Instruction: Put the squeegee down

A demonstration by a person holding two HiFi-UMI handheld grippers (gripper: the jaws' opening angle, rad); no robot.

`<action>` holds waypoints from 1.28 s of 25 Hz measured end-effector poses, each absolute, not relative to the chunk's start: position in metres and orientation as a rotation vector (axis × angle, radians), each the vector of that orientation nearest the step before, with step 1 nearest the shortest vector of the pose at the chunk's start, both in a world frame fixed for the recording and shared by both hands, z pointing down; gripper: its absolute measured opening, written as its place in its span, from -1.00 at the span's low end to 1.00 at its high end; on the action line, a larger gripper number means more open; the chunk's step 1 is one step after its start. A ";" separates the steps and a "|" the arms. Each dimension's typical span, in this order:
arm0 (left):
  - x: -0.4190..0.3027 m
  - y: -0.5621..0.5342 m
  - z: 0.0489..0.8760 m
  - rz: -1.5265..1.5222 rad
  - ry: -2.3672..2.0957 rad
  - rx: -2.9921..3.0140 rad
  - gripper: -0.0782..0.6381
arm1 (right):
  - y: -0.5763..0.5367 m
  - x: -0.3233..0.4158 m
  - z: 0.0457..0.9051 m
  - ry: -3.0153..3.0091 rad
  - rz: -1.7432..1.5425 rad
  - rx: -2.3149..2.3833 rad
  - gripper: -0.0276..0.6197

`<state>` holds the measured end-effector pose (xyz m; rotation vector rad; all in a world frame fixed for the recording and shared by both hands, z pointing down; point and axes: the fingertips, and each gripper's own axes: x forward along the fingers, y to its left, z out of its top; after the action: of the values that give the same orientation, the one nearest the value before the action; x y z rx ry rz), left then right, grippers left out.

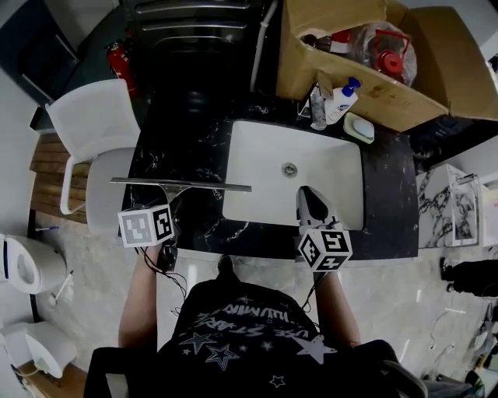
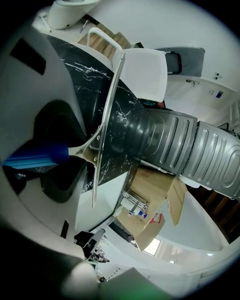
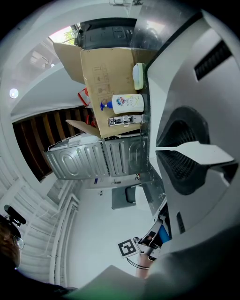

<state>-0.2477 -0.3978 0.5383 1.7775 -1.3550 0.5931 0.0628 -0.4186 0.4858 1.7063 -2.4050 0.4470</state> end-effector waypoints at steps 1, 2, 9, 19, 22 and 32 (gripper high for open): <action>-0.247 -0.398 0.539 0.597 -1.352 1.777 -0.38 | -0.419 0.063 0.486 -2.405 0.448 1.707 -0.74; -0.247 -0.398 0.540 0.600 -1.350 1.776 -0.38 | -0.419 0.063 0.487 -2.405 0.449 1.707 -0.74; -0.247 -0.401 0.543 0.624 -1.346 1.765 -0.38 | -0.419 0.066 0.489 -2.402 0.460 1.712 -0.74; -0.247 -0.403 0.545 0.647 -1.314 1.779 -0.38 | -0.417 0.069 0.487 -2.401 0.461 1.728 -0.74; -0.246 -0.403 0.547 0.637 -1.306 1.780 -0.38 | -0.417 0.069 0.488 -2.403 0.462 1.729 -0.74; -0.239 -0.400 0.544 0.632 -1.277 1.802 -0.21 | -0.407 0.070 0.478 -2.406 0.435 1.729 -0.74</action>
<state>-0.2392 -0.3998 0.5437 1.8020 -1.2770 0.6324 0.0704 -0.4068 0.4780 1.7295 -2.4064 0.4351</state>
